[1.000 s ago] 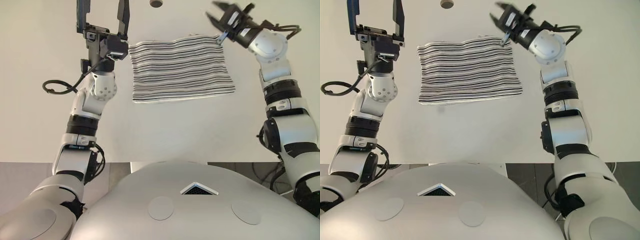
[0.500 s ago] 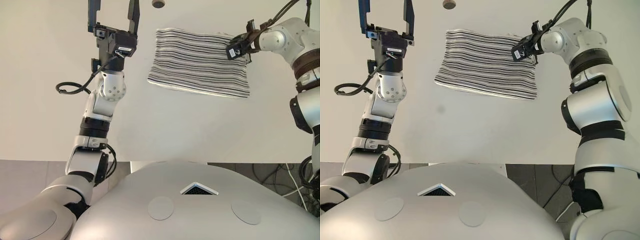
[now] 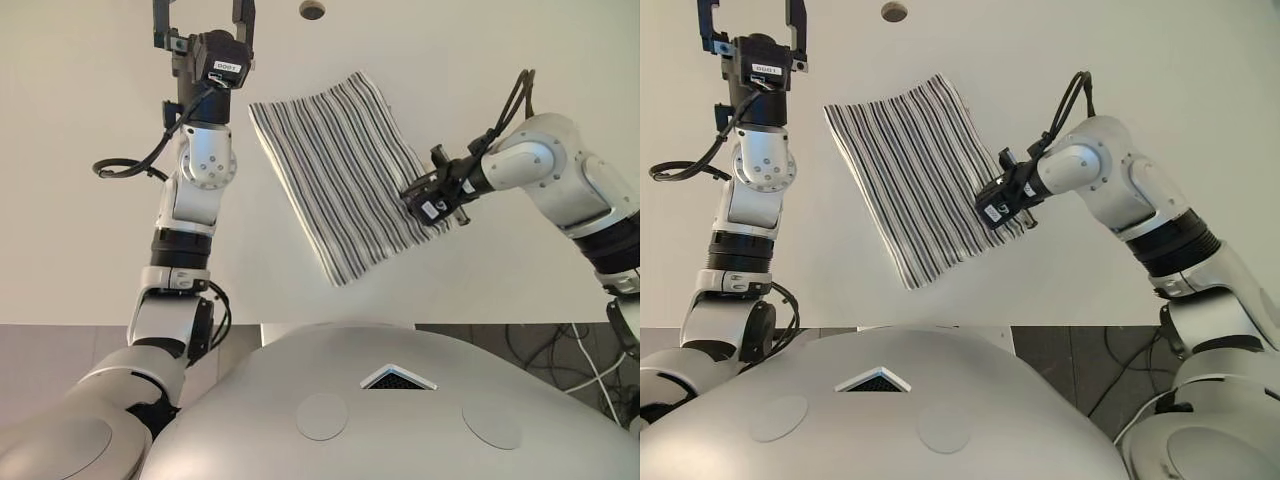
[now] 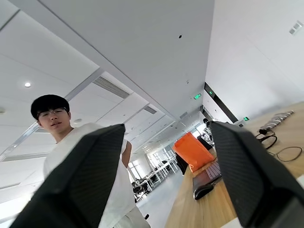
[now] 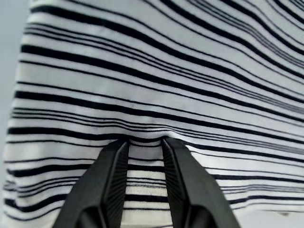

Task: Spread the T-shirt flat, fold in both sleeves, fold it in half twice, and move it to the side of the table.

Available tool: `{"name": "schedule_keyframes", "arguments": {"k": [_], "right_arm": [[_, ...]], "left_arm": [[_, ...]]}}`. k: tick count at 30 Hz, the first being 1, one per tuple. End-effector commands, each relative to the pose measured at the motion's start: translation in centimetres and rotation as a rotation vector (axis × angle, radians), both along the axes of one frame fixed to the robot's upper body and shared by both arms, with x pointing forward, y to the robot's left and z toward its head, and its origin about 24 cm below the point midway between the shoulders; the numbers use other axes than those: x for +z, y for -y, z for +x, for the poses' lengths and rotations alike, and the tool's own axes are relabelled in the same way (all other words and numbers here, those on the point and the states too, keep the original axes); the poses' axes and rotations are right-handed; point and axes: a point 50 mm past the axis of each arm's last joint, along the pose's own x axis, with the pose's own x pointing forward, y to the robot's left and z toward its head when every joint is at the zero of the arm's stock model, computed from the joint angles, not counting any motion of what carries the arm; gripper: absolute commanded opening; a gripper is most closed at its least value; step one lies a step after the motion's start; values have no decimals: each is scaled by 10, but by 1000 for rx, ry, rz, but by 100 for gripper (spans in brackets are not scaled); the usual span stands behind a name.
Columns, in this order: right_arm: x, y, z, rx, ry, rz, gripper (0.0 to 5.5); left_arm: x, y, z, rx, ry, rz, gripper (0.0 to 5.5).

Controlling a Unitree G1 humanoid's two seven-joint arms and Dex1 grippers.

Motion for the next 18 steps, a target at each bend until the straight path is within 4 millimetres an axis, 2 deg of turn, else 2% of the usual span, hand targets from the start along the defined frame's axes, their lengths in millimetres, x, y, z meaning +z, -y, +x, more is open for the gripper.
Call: {"name": "schedule_keyframes", "arguments": {"k": [1, 4, 7, 13, 16, 18], "right_arm": [[-13, -8, -18, -52, -103, 19, 131], [-9, -12, -21, -135, -93, 58, 131], [-1, -19, -33, -254, -134, 147, 131], [25, -23, -62, -371, -228, 272, 131], [36, -28, -64, -407, -211, 359, 131], [52, -24, -55, -453, -127, 466, 131]], "left_arm": [[1, 2, 5, -35, -27, 85, 331], [-5, 7, 3, -100, -72, 160, 331], [-16, 12, -4, -184, -122, 260, 331], [-26, 2, -21, -301, -168, 463, 331], [-30, -5, -29, -324, -165, 547, 331], [-33, -14, -45, -362, -164, 612, 331]]}}
